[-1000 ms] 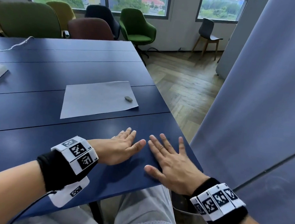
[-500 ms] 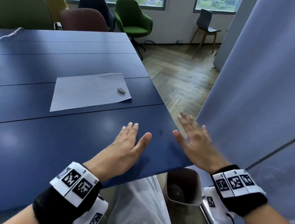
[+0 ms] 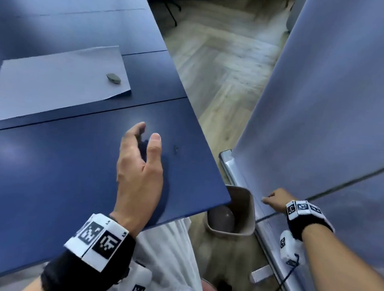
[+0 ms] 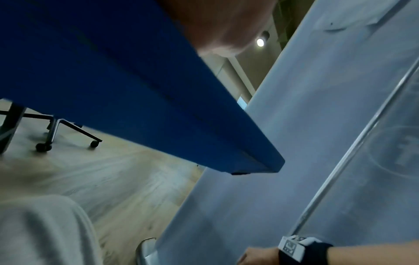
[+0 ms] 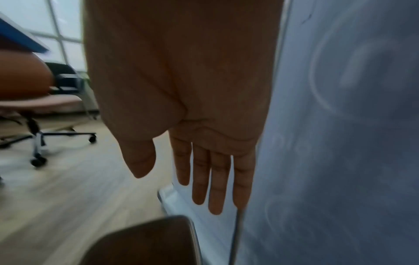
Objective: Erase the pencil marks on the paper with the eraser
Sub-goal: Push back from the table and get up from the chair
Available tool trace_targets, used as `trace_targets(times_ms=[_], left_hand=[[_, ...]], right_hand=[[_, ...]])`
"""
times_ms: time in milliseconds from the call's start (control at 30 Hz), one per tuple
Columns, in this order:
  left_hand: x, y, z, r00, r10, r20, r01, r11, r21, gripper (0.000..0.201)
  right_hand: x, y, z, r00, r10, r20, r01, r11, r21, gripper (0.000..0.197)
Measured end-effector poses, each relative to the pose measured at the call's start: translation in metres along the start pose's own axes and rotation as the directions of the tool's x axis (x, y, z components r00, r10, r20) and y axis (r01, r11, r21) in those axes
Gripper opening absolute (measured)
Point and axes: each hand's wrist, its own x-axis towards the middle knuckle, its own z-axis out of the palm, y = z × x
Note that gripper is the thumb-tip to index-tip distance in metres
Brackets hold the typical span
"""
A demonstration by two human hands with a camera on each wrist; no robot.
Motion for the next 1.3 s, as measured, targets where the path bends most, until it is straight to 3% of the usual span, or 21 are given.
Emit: trace_targets(times_ms=[133, 200, 433, 533, 700, 800, 867, 933, 1000, 1133, 1233, 1300], left_hand=[[-0.001, -0.003, 0.005, 0.998, 0.018, -0.057, -0.019, 1.0, -0.013, 0.036], [-0.002, -0.003, 0.006, 0.998, 0.018, -0.06, -0.019, 1.0, -0.021, 0.038], [0.003, -0.008, 0.008, 0.993, 0.002, -0.12, -0.026, 0.979, -0.2, 0.039], [0.009, -0.012, 0.007, 0.991, -0.022, -0.132, -0.012, 0.968, -0.252, 0.039], [0.007, -0.014, 0.007, 0.997, 0.017, -0.075, -0.035, 0.967, -0.252, 0.044], [0.004, -0.013, 0.007, 0.998, 0.021, -0.054, -0.034, 0.967, -0.252, 0.048], [0.002, -0.011, 0.007, 0.999, 0.007, -0.047, -0.018, 0.967, -0.253, 0.048], [0.002, -0.009, 0.005, 0.999, -0.002, -0.046, -0.01, 0.967, -0.256, 0.041], [0.001, -0.008, 0.004, 0.999, 0.003, -0.032, -0.01, 0.975, -0.223, 0.039], [0.002, -0.007, -0.004, 0.997, -0.041, 0.058, 0.051, 0.98, -0.192, 0.045], [0.006, -0.005, -0.021, 0.972, -0.132, 0.192, 0.156, 0.981, -0.117, 0.055], [0.013, -0.001, -0.038, 0.952, -0.187, 0.243, 0.178, 0.982, 0.059, 0.073]], right_hand=[[0.044, 0.029, 0.056, 0.977, 0.179, 0.119, -0.184, 0.983, 0.029, 0.028], [0.057, 0.039, 0.079, 0.961, 0.244, 0.13, -0.256, 0.963, 0.084, 0.045], [0.093, 0.041, 0.154, 0.91, 0.332, 0.25, -0.391, 0.887, 0.245, 0.057], [0.094, 0.034, 0.169, 0.895, 0.4, 0.195, -0.444, 0.836, 0.322, 0.039], [0.085, 0.028, 0.183, 0.86, 0.459, 0.225, -0.493, 0.631, 0.599, 0.018], [0.084, 0.01, 0.179, 0.91, 0.356, 0.213, -0.374, 0.478, 0.795, 0.018], [0.111, 0.02, 0.185, 0.95, 0.272, 0.154, -0.278, 0.507, 0.816, 0.023], [0.111, 0.009, 0.158, 0.968, 0.195, 0.157, -0.234, 0.486, 0.842, 0.024], [0.083, -0.015, 0.111, 0.98, 0.147, 0.131, -0.191, 0.545, 0.816, 0.018], [0.027, -0.048, 0.038, 0.999, 0.004, 0.053, -0.042, 0.68, 0.732, 0.045], [-0.018, -0.055, -0.005, 0.993, -0.087, -0.086, 0.121, 0.779, 0.615, 0.032], [-0.049, -0.058, -0.031, 0.975, -0.155, -0.162, 0.223, 0.76, 0.611, 0.029]])
